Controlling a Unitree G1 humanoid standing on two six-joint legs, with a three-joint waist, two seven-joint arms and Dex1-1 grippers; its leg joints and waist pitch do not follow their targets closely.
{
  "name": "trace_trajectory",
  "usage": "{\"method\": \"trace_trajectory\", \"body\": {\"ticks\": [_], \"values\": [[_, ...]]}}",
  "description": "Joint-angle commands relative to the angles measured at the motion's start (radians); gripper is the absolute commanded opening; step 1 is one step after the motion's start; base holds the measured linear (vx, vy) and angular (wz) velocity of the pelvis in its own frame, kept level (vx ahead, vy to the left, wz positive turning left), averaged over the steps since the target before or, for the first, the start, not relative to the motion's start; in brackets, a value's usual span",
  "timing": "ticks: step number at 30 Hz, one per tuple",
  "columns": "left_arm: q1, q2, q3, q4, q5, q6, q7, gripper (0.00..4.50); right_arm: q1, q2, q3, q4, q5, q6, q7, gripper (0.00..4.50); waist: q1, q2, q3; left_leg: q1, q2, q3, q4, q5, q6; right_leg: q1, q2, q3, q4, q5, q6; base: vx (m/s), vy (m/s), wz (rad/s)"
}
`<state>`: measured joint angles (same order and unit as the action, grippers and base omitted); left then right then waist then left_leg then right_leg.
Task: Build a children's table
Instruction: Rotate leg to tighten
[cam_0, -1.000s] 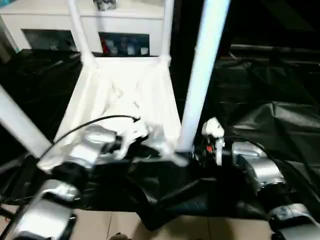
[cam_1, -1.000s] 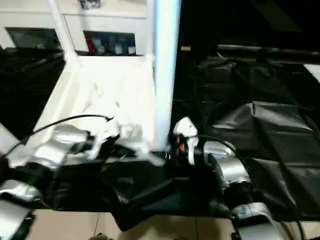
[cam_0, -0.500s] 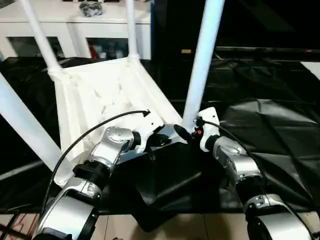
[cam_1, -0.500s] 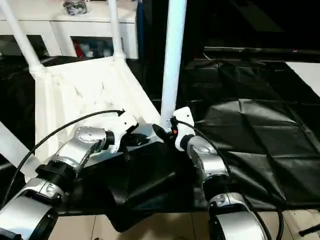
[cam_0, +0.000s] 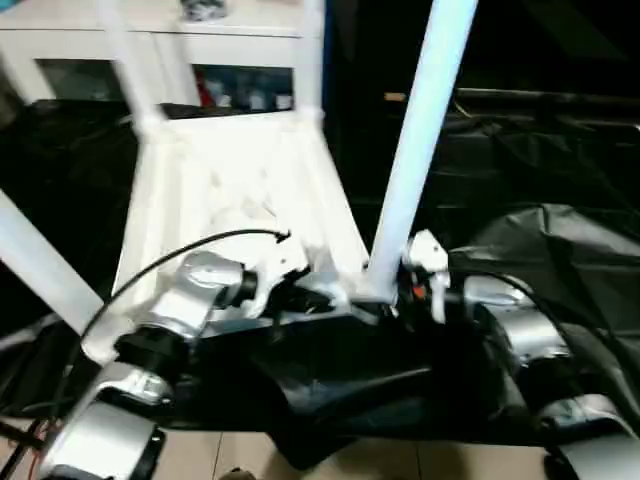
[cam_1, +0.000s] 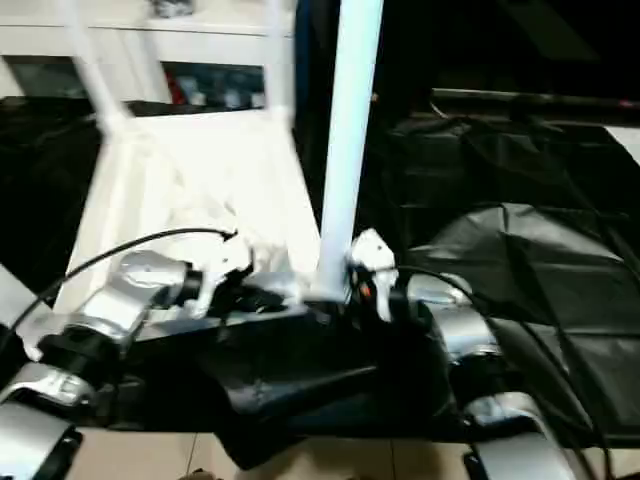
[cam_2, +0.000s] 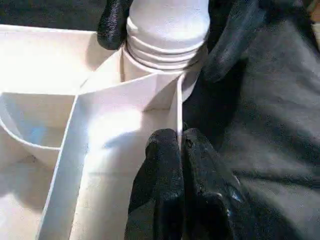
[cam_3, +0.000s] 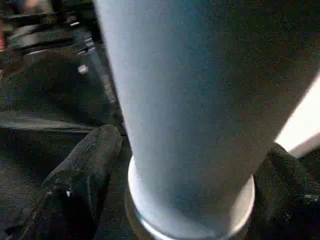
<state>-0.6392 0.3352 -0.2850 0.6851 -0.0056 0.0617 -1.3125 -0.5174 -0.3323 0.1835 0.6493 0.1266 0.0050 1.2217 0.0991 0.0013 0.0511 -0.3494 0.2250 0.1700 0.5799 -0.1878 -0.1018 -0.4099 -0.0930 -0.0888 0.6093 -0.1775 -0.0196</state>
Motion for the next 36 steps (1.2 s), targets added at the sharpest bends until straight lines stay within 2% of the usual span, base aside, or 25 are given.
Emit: {"method": "trace_trajectory", "body": {"ticks": [1,4,5,9,10,14,16,18,19,20,21,23,24,25,28,29,31,33,34,36], "values": [[-0.013,0.001,-0.015,-0.001,-0.011,-0.015,-0.042,0.00,0.016,0.005,0.039,-0.023,0.016,0.038,0.066,3.41,-0.001,-0.006,-0.062,0.002,0.007,0.014,-0.064,-0.206,0.067,0.058,-0.042,0.046,-0.073,-0.226,-0.220,0.000,0.000,0.00],[-0.021,0.010,-0.016,0.010,-0.018,-0.023,-0.059,0.00,0.022,0.000,0.042,-0.044,0.022,0.063,0.087,3.31,0.000,-0.005,-0.063,0.001,0.008,0.013,-0.065,-0.207,0.053,0.058,-0.044,0.046,-0.073,-0.236,-0.215,0.000,0.000,0.00],[-0.022,0.011,-0.016,0.012,-0.018,-0.024,-0.060,0.00,0.022,0.000,0.043,-0.045,0.022,0.065,0.088,3.06,0.000,-0.004,-0.064,0.001,0.008,0.012,-0.064,-0.201,0.052,0.058,-0.043,0.047,-0.070,-0.218,-0.219,0.000,0.000,0.00],[-0.027,0.010,-0.012,0.023,-0.015,-0.034,-0.066,0.00,0.026,-0.003,0.043,-0.057,0.025,0.080,0.094,2.93,0.001,-0.005,-0.067,-0.001,0.005,0.013,-0.061,-0.173,0.056,0.061,-0.042,0.047,-0.064,-0.160,-0.231,0.000,0.000,0.00],[-0.027,0.008,-0.009,0.026,-0.014,-0.036,-0.065,0.00,0.028,-0.001,0.040,-0.061,0.027,0.086,0.093,2.76,0.002,-0.003,-0.068,-0.002,0.006,0.013,-0.060,-0.165,0.058,0.062,-0.042,0.046,-0.062,-0.151,-0.233,0.000,0.000,0.00],[-0.024,0.001,-0.003,0.027,-0.009,-0.036,-0.046,0.00,0.031,0.010,0.026,-0.056,0.031,0.089,0.064,2.72,0.002,-0.005,-0.067,-0.003,0.006,0.013,-0.061,-0.172,0.056,0.062,-0.044,0.046,-0.065,-0.172,-0.228,0.000,0.000,0.00],[-0.028,-0.015,0.004,0.038,0.003,-0.026,0.010,0.00,0.019,0.036,-0.001,-0.021,0.024,0.081,-0.017,2.69,0.002,-0.006,-0.065,-0.002,0.006,0.012,-0.062,-0.184,0.050,0.061,-0.044,0.046,-0.068,-0.200,-0.220,0.000,0.000,0.00],[-0.035,-0.029,0.010,0.050,0.012,-0.017,0.058,0.00,0.003,0.057,-0.020,0.018,0.007,0.072,-0.101,2.69,-0.002,-0.006,-0.059,-0.001,0.004,0.011,-0.067,-0.213,0.033,0.056,-0.046,0.046,-0.077,-0.274,-0.201,0.000,0.000,0.00],[-0.043,-0.049,0.020,0.061,0.015,-0.006,0.106,0.00,-0.016,0.080,-0.037,0.063,-0.014,0.071,-0.204,2.69,-0.004,-0.009,-0.057,0.001,0.002,0.010,-0.068,-0.245,0.024,0.057,-0.047,0.044,-0.086,-0.350,-0.177,0.000,0.000,0.00],[-0.054,-0.075,0.028,0.075,0.022,0.002,0.166,0.00,-0.040,0.110,-0.057,0.117,-0.035,0.079,-0.332,2.69,-0.007,-0.008,-0.057,0.002,0.002,0.009,-0.068,-0.248,0.016,0.055,-0.049,0.045,-0.086,-0.373,-0.170,0.000,0.000,0.00],[-0.058,-0.083,0.029,0.080,0.026,0.003,0.186,0.00,-0.046,0.120,-0.064,0.133,-0.041,0.082,-0.374,2.69,-0.015,-0.006,-0.054,0.004,0.001,0.006,-0.071,-0.265,0.001,0.050,-0.048,0.044,-0.091,-0.420,-0.157,0.000,0.000,0.00],[-0.072,-0.114,0.029,0.097,0.044,0.011,0.256,0.00,-0.063,0.153,-0.083,0.174,-0.050,0.093,-0.483,2.68,-0.029,-0.009,-0.054,-0.007,-0.002,-0.001,-0.074,-0.263,-0.009,0.061,-0.050,0.040,-0.095,-0.456,-0.122,0.000,0.000,0.00],[-0.074,-0.122,0.031,0.100,0.045,0.015,0.270,0.00,-0.066,0.160,-0.085,0.180,-0.052,0.095,-0.501,2.68,-0.031,-0.009,-0.055,-0.005,-0.003,0.000,-0.073,-0.266,-0.006,0.057,-0.049,0.040,-0.098,-0.458,-0.119,0.000,0.000,0.00],[-0.081,-0.140,0.034,0.107,0.048,0.025,0.303,0.00,-0.072,0.177,-0.091,0.194,-0.054,0.099,-0.545,2.68,-0.037,-0.008,-0.056,0.001,-0.003,0.003,-0.071,-0.272,-0.001,0.051,-0.048,0.042,-0.099,-0.441,-0.129,0.000,0.000,0.00],[-0.092,-0.184,0.038,0.116,0.052,0.043,0.369,0.00,-0.087,0.218,-0.105,0.225,-0.057,0.121,-0.638,2.68,-0.042,-0.008,-0.059,-0.003,-0.003,0.004,-0.069,-0.248,0.014,0.054,-0.045,0.044,-0.093,-0.377,-0.153,0.000,0.000,0.00],[-0.095,-0.216,0.031,0.111,0.053,0.052,0.392,0.00,-0.099,0.253,-0.109,0.243,-0.058,0.110,-0.682,2.68,-0.042,-0.004,-0.060,-0.004,-0.004,0.004,-0.068,-0.239,0.019,0.056,-0.045,0.044,-0.090,-0.349,-0.162,0.000,0.000,0.00],[-0.094,-0.236,0.023,0.105,0.054,0.056,0.399,0.00,-0.107,0.275,-0.109,0.252,-0.059,0.099,-0.699,3.38,-0.044,-0.005,-0.061,-0.004,-0.003,0.006,-0.067,-0.224,0.021,0.057,-0.044,0.044,-0.086,-0.305,-0.177,0.000,0.000,0.00],[-0.093,-0.243,0.019,0.104,0.057,0.055,0.396,0.00,-0.112,0.286,-0.111,0.259,-0.054,0.093,-0.692,3.40,-0.044,-0.002,-0.062,-0.004,-0.003,0.007,-0.066,-0.222,0.027,0.057,-0.044,0.045,-0.085,-0.284,-0.188,0.000,0.000,0.00],[-0.084,-0.234,0.013,0.092,0.056,0.053,0.365,0.00,-0.113,0.275,-0.096,0.255,-0.064,0.072,-0.656,3.51,-0.044,-0.005,-0.063,-0.002,-0.003,0.009,-0.065,-0.220,0.032,0.055,-0.043,0.046,-0.084,-0.268,-0.196,0.000,0.000,0.00],[-0.083,-0.231,0.012,0.090,0.056,0.052,0.360,0.00,-0.113,0.273,-0.093,0.254,-0.067,0.066,-0.649,3.79,-0.039,-0.003,-0.065,-0.002,-0.002,0.010,-0.064,-0.211,0.040,0.057,-0.044,0.047,-0.081,-0.247,-0.203,0.000,0.000,0.00]]}}
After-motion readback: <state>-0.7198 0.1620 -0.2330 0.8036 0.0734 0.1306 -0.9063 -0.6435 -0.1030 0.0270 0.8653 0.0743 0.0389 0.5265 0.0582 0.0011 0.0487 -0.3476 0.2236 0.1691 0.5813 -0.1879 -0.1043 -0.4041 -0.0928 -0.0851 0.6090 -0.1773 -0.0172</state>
